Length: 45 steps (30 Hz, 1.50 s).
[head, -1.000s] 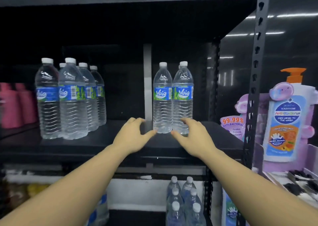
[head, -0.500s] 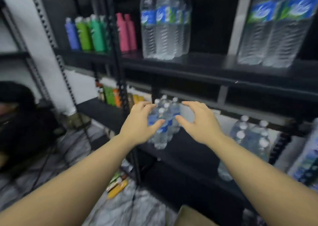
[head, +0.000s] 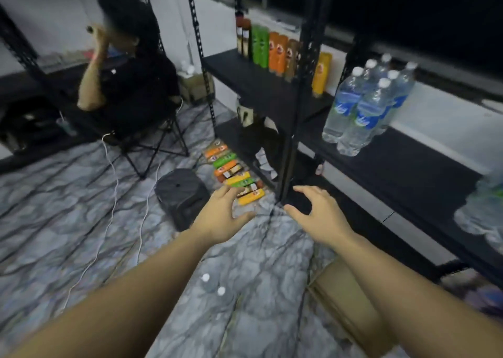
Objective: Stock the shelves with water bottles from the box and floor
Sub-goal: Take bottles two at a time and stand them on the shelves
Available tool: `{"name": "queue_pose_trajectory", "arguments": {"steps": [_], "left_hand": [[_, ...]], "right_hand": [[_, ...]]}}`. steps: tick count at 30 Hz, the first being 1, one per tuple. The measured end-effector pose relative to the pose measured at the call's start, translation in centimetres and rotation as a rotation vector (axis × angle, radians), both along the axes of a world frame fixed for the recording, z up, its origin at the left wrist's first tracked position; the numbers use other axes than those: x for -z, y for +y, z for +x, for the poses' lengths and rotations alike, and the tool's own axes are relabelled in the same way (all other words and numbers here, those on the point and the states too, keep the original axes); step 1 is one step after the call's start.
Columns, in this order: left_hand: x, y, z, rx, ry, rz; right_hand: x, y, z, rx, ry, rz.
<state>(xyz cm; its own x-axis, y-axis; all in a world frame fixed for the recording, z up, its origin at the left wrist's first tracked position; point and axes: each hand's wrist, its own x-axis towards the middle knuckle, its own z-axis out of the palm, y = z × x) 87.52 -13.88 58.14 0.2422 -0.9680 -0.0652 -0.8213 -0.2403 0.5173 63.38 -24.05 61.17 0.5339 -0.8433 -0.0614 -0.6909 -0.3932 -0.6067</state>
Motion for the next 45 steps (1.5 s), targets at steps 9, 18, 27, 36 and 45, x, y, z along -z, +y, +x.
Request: {"name": "queue_pose_trajectory", "arguments": {"steps": [9,18,27,36,45], "left_hand": [[11.5,8.4,11.0,-0.052,0.123,0.211],[28.9,13.5,15.1,-0.130,0.219,0.404],[50.5,12.1,15.7,-0.145,0.252,0.419],[63.4,9.6,16.2,-0.170,0.377,0.410],[63.3,7.9,15.6,-0.238,0.432,0.292]], "right_hand": [[10.5,6.2,8.7,0.008,0.122,0.247],[29.1,10.4,13.5,0.001,0.166,0.523],[53.1,12.7,16.8,-0.080,0.180,0.586],[67.7,14.7,18.9,0.018,0.036,0.549],[69.4,13.3,18.6,0.118,-0.094,0.466]]}}
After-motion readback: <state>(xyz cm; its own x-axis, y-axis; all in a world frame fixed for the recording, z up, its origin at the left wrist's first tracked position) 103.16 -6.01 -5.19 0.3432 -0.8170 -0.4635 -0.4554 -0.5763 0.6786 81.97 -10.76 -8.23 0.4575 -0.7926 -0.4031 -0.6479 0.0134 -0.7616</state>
